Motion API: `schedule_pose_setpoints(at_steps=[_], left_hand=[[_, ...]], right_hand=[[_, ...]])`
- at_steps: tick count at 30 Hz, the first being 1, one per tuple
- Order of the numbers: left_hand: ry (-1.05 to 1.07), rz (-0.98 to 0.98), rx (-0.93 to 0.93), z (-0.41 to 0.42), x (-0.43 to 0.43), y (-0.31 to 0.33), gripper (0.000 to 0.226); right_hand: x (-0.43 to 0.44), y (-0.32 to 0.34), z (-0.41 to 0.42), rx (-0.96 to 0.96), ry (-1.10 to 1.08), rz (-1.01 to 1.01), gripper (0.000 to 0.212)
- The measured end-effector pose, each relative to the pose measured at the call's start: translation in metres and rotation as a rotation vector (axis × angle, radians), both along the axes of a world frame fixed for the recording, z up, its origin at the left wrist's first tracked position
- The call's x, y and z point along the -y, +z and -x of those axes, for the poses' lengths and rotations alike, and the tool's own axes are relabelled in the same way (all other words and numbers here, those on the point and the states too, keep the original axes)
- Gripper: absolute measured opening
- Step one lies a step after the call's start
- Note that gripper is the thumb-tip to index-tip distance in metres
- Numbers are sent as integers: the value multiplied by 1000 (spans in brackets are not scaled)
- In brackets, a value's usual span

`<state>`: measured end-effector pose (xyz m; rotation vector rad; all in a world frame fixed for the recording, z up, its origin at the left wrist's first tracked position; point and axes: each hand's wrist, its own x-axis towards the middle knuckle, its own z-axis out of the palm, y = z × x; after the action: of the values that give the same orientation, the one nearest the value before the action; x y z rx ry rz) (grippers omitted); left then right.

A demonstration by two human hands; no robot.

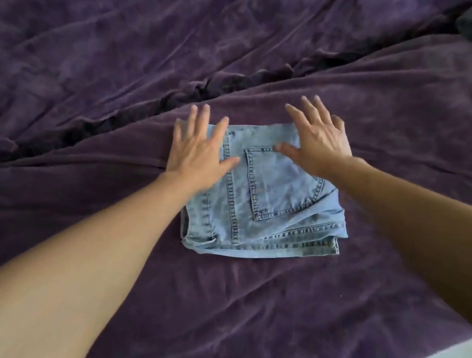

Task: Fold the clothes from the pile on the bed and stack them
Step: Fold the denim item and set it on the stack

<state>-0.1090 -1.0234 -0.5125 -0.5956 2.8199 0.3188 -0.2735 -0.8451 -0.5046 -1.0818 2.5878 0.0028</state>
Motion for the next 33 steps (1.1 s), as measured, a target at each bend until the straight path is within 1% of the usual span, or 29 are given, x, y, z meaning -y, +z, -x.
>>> schedule_pose_setpoints(at_steps=[2,3,4,6,8,9,11,13,15,19,21,26,29,33], left_hand=[[86,-53,176,13,15,-12,108],[119,-90,232,18,20,-16,116],[131,-99,265,21,21,-18,121],[137,-40,299,27,16,-19,124],[164,3,339,33,5,-15,117],[185,3,356,35,-1,-11,109],[204,-4,356,34,-13,0,85],[195,-5,316,31,-25,17,63],[165,-9,257,23,-39,38,50],[62,8,138,4,-77,82,30],[13,42,87,-4,-98,101,25],[-126,80,-23,-15,-145,159,27],[-218,91,-84,0,-171,195,26],[-313,97,-137,42,-211,245,28]], right_hand=[[9,-17,21,151,47,-126,100],[10,-24,28,232,54,-177,106],[9,-30,33,285,62,-212,110],[3,-36,34,277,91,-219,108],[-6,-37,30,205,108,-177,94],[-13,-34,27,183,107,-141,84],[-31,-26,17,151,105,-38,67],[-55,-13,7,108,107,67,56],[-81,4,-6,85,102,129,49],[-136,36,-39,102,41,186,42],[-161,51,-58,98,-18,215,39],[-217,93,-96,56,-147,220,37],[-251,132,-94,-25,-227,248,37],[-300,191,-73,-166,-318,307,32]])
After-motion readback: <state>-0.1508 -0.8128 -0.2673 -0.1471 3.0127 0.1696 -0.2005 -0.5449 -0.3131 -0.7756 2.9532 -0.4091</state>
